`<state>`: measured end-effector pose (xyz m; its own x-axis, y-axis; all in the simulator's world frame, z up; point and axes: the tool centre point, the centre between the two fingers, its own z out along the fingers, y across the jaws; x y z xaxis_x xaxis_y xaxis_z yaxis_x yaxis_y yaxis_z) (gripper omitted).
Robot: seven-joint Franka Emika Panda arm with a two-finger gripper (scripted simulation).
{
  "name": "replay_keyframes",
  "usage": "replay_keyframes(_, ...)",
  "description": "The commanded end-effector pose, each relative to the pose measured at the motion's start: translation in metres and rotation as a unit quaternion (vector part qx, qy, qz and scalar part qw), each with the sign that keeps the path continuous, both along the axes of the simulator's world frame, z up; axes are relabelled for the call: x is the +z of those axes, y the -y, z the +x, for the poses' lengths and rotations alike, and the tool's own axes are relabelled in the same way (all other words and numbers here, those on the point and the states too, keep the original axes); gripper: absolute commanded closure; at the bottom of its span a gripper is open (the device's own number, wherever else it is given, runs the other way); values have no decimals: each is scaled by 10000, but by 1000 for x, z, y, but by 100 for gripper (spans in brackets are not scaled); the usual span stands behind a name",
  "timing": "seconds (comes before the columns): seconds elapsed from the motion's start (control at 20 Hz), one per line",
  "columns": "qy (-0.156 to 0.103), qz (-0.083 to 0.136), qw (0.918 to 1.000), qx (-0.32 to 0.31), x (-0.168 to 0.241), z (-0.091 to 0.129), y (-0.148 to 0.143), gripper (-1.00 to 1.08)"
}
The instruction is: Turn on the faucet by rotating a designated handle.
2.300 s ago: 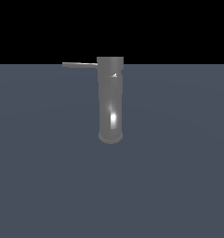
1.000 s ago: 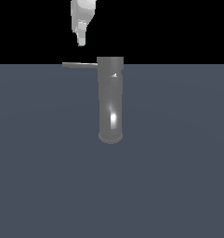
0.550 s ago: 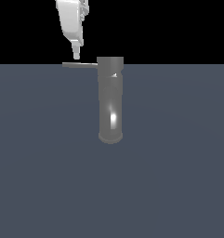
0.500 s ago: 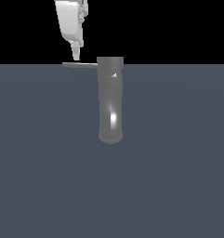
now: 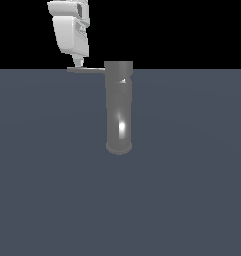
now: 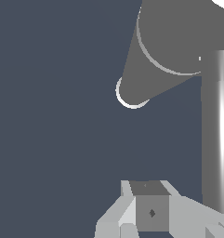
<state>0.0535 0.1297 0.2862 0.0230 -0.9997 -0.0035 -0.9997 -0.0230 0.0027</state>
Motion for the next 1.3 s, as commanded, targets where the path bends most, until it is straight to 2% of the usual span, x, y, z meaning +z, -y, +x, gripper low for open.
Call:
replay_keyframes(0.0, 13, -14, 10000, -61, -2, 2, -1, 108)
replay_keyframes(0.3, 12, -17, 10000, -66, -2, 2, -2, 108)
replay_keyframes(1.25, 12, -17, 10000, -66, -3, -49, 2, 108)
